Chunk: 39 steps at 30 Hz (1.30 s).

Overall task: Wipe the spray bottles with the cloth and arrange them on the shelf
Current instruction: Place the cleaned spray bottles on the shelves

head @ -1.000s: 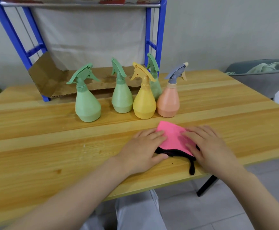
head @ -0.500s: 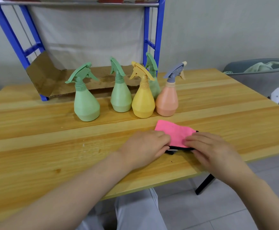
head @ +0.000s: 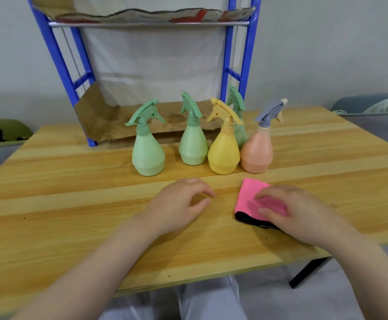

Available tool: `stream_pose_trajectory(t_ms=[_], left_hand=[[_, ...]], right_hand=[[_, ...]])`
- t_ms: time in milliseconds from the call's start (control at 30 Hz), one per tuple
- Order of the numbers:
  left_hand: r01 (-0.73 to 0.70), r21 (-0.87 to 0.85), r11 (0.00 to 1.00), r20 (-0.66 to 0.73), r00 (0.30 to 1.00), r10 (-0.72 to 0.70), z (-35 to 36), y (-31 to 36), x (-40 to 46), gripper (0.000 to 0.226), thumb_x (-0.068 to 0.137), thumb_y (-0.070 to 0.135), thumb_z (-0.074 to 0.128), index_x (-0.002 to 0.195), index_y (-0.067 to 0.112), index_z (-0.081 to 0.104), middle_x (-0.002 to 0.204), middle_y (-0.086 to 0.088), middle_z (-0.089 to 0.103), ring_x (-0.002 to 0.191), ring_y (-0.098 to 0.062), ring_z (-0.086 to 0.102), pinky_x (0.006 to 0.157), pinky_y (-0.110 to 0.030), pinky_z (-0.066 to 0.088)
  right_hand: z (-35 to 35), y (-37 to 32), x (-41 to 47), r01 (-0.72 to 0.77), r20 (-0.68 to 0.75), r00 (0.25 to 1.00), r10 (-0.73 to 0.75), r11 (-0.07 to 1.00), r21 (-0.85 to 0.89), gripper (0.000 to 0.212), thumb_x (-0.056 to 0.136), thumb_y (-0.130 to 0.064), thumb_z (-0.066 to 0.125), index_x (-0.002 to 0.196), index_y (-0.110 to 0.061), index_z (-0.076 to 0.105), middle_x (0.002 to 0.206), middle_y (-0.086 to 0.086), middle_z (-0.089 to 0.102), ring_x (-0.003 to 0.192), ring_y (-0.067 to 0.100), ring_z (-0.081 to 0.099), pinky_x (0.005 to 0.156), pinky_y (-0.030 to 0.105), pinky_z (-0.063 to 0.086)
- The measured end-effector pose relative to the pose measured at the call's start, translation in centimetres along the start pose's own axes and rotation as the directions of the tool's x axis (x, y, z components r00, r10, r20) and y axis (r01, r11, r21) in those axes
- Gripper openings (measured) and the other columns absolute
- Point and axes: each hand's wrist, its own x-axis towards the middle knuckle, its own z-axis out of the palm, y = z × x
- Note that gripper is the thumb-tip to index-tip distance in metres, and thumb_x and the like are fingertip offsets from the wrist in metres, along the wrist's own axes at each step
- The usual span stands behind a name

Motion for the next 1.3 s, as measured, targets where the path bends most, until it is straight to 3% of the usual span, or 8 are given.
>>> stream_pose_trajectory(t_ms=[100,233,533,700,833,967,1100,1300], left_hand=[[0.082,-0.089,0.993,-0.017,0.996,-0.084,-1.1,-0.8,-0.6,0.018,0.096,0.034,0.058,0.112,0.033,0.066,0.112,0.022,0.062,0.103,0.005,0.055,0.093,-0.025,0.047],[0.046,-0.160,0.986,0.077,0.996,-0.034,-0.7,0.7,0.1,0.016,0.096,0.034,0.058,0.109,0.033,0.066,0.111,0.020,0.065,0.103,0.004,0.057,0.092,-0.027,0.049],[-0.085,-0.271,0.959,0.161,0.978,0.132,2.2,5.1,4.4,0.053,0.091,0.042,0.064,0.139,0.026,0.047,0.140,0.008,0.053,0.127,-0.008,0.048,0.106,-0.031,0.041],[0.015,-0.633,0.774,0.069,0.997,0.038,2.8,6.2,5.8,0.064,0.077,0.057,0.067,0.132,0.028,0.052,0.124,0.008,0.065,0.116,-0.008,0.061,0.100,-0.036,0.049],[-0.020,-0.792,0.610,-0.022,1.000,0.004,2.2,6.6,6.4,0.012,0.095,0.026,0.063,0.106,0.026,0.063,0.097,0.006,0.072,0.093,-0.011,0.068,0.086,-0.034,0.054],[0.140,-0.882,0.451,0.086,0.987,-0.139,1.9,6.2,6.9,0.010,0.101,0.019,0.052,0.099,0.018,0.062,0.095,-0.003,0.071,0.090,-0.018,0.067,0.083,-0.036,0.053],[0.224,-0.440,0.869,0.116,0.974,-0.193,3.4,3.7,7.1,0.018,0.099,0.028,0.053,0.110,0.016,0.061,0.104,0.000,0.068,0.098,-0.019,0.064,0.088,-0.038,0.051],[-0.040,-0.177,0.983,-0.084,0.996,0.025,3.2,2.6,5.5,0.022,0.096,0.018,0.057,0.118,0.021,0.059,0.116,0.005,0.057,0.107,-0.011,0.054,0.091,-0.027,0.046]], right_hand=[[-0.1,-0.3,0.3,-0.090,0.272,0.957,0.098,0.995,-0.040,0.070,0.083,-0.052,0.068,0.144,-0.046,0.032,0.137,-0.027,0.034,0.134,0.004,0.036,0.108,0.027,0.036],[-0.4,1.1,-1.3,-0.186,0.281,0.942,0.185,0.982,-0.025,0.081,0.080,-0.023,0.067,0.146,-0.045,0.023,0.152,-0.017,0.027,0.141,0.009,0.027,0.113,0.029,0.031],[-2.4,1.5,-0.5,-0.158,-0.066,0.984,0.168,0.979,0.126,0.030,0.092,-0.017,0.058,0.092,-0.046,0.057,0.082,-0.011,0.068,0.061,0.004,0.058,0.055,0.029,0.044],[-4.0,0.0,1.5,-0.057,-0.173,0.980,0.100,0.969,0.240,0.025,0.097,-0.018,0.052,0.104,-0.042,0.049,0.087,-0.001,0.068,0.075,0.015,0.061,0.069,0.039,0.049],[-5.7,-1.4,2.5,-0.035,-0.202,0.973,0.110,0.938,0.346,0.024,0.097,-0.018,0.054,0.111,-0.036,0.046,0.085,0.015,0.067,0.071,0.027,0.060,0.064,0.041,0.048],[-6.2,-1.2,3.6,-0.174,-0.109,0.945,0.307,0.759,0.628,0.026,0.094,-0.023,0.066,0.115,-0.027,0.053,0.090,0.009,0.070,0.064,0.017,0.061,0.051,0.026,0.045],[-3.0,1.4,4.8,-0.325,0.048,0.942,0.333,0.862,0.388,0.035,0.088,-0.026,0.073,0.115,-0.023,0.051,0.104,0.002,0.068,0.085,0.023,0.066,0.067,0.033,0.050],[-0.1,2.3,2.3,0.042,-0.170,0.985,0.024,0.927,0.373,0.062,0.072,0.023,0.049,0.092,-0.034,0.064,0.105,-0.015,0.067,0.099,0.013,0.054,0.081,0.026,0.042]])
